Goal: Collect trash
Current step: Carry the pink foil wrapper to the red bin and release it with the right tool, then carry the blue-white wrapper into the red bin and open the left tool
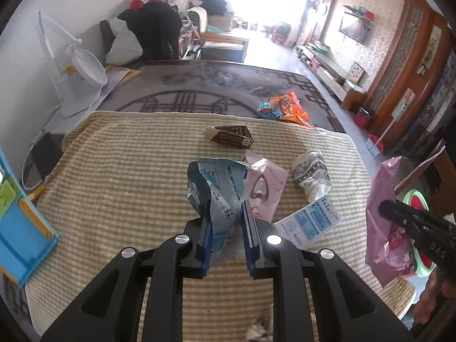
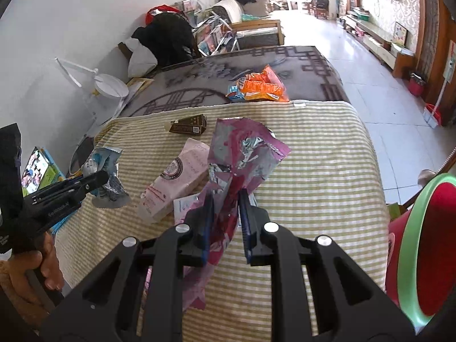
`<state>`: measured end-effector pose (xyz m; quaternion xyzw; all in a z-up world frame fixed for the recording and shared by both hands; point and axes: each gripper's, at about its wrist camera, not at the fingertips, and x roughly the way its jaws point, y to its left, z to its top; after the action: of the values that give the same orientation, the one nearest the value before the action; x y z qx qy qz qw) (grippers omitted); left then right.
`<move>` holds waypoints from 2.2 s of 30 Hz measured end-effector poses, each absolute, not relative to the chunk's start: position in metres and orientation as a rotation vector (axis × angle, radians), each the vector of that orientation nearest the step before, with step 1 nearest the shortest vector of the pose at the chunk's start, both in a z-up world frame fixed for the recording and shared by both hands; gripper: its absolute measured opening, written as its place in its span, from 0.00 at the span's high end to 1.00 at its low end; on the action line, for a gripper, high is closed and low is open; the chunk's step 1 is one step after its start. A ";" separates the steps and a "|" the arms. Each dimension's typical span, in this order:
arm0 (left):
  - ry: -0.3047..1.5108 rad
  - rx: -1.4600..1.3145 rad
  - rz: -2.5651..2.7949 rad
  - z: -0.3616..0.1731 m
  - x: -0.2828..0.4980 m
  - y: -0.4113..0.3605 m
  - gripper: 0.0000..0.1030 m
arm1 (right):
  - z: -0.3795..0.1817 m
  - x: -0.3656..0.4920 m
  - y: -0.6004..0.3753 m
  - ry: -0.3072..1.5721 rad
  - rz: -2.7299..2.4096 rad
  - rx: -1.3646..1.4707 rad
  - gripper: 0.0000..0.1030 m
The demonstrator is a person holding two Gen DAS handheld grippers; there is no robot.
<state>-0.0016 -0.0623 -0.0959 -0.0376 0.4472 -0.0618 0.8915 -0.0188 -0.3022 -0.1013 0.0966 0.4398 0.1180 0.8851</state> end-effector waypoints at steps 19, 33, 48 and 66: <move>0.892 -0.075 -0.106 -0.075 -0.069 -0.208 0.84 | -0.101 -0.063 -0.444 0.894 0.317 0.244 0.82; 0.897 0.029 -0.390 -0.064 -0.075 -0.345 0.84 | -0.111 -0.107 -0.589 0.895 -0.068 0.305 0.22; 1.027 0.077 -0.715 -0.079 -0.066 -0.477 0.45 | -0.106 -0.169 -0.667 0.852 -0.315 0.376 0.21; 0.935 -0.020 -0.308 -0.070 -0.029 -0.307 0.29 | -0.093 -0.096 -0.552 0.883 -0.015 0.270 0.20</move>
<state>-0.0291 -0.3070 -0.0703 -0.0097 0.4489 -0.1478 0.8812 -0.0956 -0.5525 -0.0929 0.1304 0.4258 -0.0073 0.8953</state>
